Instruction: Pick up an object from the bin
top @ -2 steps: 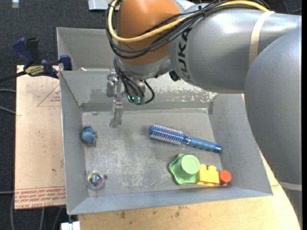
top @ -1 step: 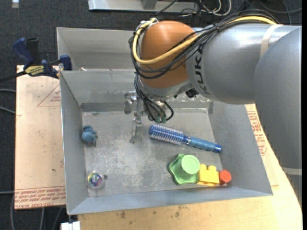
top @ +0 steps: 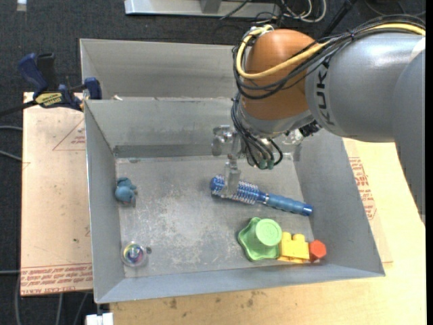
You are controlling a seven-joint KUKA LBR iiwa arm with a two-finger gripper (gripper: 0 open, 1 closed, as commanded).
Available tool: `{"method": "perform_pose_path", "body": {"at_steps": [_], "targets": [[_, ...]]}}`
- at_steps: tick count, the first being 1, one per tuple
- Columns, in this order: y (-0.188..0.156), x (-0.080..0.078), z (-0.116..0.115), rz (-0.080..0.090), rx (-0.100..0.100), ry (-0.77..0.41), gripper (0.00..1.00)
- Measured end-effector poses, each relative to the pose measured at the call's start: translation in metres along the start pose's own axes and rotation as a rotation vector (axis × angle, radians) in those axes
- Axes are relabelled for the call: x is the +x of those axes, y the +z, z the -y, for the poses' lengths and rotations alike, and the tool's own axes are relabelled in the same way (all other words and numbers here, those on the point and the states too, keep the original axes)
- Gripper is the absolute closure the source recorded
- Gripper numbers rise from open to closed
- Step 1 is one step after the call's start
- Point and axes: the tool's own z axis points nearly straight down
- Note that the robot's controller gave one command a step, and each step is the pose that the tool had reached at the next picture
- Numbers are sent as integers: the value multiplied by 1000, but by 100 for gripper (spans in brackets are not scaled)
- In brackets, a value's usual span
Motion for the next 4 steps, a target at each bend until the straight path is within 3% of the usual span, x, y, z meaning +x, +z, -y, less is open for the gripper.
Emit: {"method": "perform_pose_path", "body": {"at_steps": [1, 2, 3, 4], "targets": [[106, 18, 21, -7, -3, 154, 0], [103, 17, 20, -3, -5, 155, 100], [41, 48, 14, 2, -4, 109, 100], [-11, 44, 3, 5, -5, 104, 100]]}}
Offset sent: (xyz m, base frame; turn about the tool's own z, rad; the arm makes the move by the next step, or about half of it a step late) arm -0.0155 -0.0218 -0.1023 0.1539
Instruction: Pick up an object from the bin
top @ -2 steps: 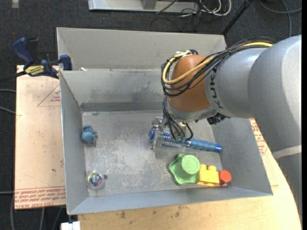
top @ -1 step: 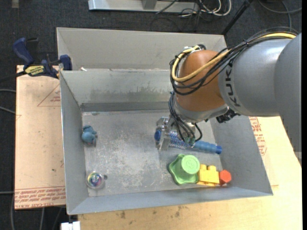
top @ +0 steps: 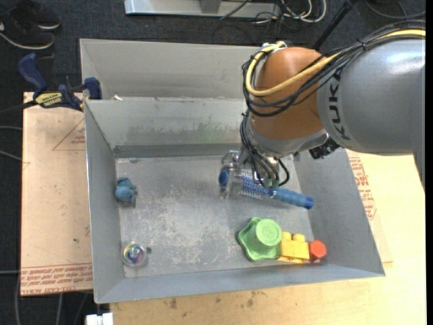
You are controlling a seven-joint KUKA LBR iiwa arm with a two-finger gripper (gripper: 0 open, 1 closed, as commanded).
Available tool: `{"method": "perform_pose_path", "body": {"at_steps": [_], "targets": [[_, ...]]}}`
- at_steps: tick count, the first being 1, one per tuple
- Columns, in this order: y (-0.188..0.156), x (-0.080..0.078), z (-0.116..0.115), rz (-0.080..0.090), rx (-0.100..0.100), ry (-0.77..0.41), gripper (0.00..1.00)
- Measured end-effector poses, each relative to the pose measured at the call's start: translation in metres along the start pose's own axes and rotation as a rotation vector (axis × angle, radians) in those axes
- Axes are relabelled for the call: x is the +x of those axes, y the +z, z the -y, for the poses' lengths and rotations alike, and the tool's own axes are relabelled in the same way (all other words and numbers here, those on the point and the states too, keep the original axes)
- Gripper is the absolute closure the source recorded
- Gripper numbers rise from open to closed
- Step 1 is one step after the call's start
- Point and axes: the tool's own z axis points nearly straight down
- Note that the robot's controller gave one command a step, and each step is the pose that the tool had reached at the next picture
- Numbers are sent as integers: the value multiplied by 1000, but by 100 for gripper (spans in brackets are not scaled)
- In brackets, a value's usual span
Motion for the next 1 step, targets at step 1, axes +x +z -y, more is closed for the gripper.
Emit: {"method": "perform_pose_path", "body": {"at_steps": [1], "targets": [[-55, -13, -3, 2, 1, -17, 100]]}}
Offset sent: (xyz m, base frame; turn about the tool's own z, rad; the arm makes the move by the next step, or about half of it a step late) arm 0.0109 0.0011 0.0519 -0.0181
